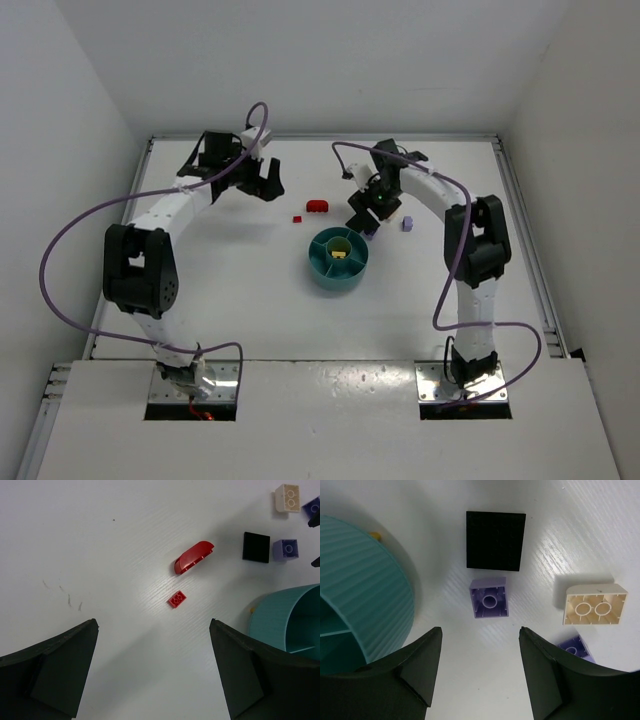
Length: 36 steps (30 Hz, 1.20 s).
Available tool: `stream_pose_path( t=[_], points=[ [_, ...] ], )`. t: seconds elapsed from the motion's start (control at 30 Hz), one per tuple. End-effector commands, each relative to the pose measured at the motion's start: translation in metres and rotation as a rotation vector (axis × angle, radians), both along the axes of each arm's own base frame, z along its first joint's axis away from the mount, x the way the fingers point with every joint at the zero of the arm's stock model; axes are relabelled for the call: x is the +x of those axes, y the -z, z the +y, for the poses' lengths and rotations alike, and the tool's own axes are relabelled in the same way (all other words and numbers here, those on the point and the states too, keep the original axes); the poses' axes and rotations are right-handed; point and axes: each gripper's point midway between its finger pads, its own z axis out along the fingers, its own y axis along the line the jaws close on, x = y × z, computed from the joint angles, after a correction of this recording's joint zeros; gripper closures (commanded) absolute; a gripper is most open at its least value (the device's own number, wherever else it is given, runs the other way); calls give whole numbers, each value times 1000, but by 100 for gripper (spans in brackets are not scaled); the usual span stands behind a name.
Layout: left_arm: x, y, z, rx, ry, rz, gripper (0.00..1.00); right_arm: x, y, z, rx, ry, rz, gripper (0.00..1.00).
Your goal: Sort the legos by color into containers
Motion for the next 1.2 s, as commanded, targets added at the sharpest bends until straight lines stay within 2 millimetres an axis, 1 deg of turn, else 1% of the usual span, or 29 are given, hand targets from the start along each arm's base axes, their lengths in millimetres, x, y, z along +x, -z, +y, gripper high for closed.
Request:
stream_pose_path(
  t=[0.0,0.03,0.07,0.17,0.27,0.3,0.37,0.4,0.43,0.47,0.5,0.53,0.57,0.6,0.67,0.7,0.73,0.77,0.8,0.83,0.87,0.9,0.93,0.97,1.0,1.03,1.07,1.1,1.17],
  points=[
    [13,-17,0,-16,-12,-41,0,9,1,0,-14,-18,-30,36],
    [15,-21,-1,-17,-12,-50,0,9,2,-2,-23,-15,-33,36],
    [16,-17,-1,-16,-12,-41,0,6,10,-3,-32,-24,-15,36],
    [16,-17,-1,-16,-12,-41,0,5,14,-4,-37,-34,-9,36],
    [18,-17,-1,-22,-16,-36,0,9,20,-3,-39,-42,-10,36],
    [19,-15,-2,-21,-16,-28,0,7,20,-4,-42,-43,-2,36],
    [19,-15,-2,-21,-16,-28,0,11,26,-3,-46,-51,3,37],
    [21,-19,-2,-22,-16,-37,0,11,26,-3,-46,-51,3,37],
    [21,-15,-2,-21,-16,-28,0,8,31,-4,-52,-52,22,39],
    [21,-15,-2,-21,-16,-28,0,11,28,-3,-49,-52,13,39],
    [21,-15,-2,-21,-16,-28,0,10,33,-3,-53,-52,25,39],
    [21,-15,-2,-21,-16,-28,0,10,33,-3,-53,-52,25,39],
    [21,-15,-2,-21,-16,-28,0,10,33,-3,-53,-52,25,40],
    [21,-15,-2,-21,-16,-28,0,8,39,-4,-57,-52,36,42],
    [20,-13,-2,-19,-17,-19,0,10,38,-1,-44,-55,31,46],
    [20,-13,-2,-19,-17,-19,0,12,38,-1,-43,-63,19,52],
    [20,-13,-2,-19,-17,-19,0,12,38,-1,-43,-63,19,56],
    [20,-13,-2,-19,-17,-19,0,15,35,2,-30,-66,12,60],
    [20,-13,-2,-19,-17,-19,0,15,31,4,-19,-68,6,67],
    [20,-13,-2,-19,-17,-19,0,16,24,6,-6,-70,-6,71],
    [20,-9,-2,-18,-17,-10,0,15,20,6,-5,-70,-8,75],
    [20,-9,-2,-18,-17,-10,0,15,14,7,7,-82,-20,80],
    [20,-9,-2,-18,-17,-10,0,16,11,2,8,-70,-24,82],
    [20,-9,-2,-18,-17,-10,0,14,4,4,24,-74,-26,83],
    [22,-13,-2,-19,-17,-19,0,12,-7,5,38,-85,-47,85],
    [22,-13,-2,-19,-17,-19,0,11,-12,0,39,-75,-53,85],
    [22,-13,-2,-19,-17,-19,0,7,-19,-1,46,-94,-62,87],
    [22,-13,-2,-19,-17,-19,0,3,-34,-2,51,-103,-93,87],
    [21,-13,-3,-25,-9,-18,0,1,-48,-3,58,-115,-135,89]
  ],
)
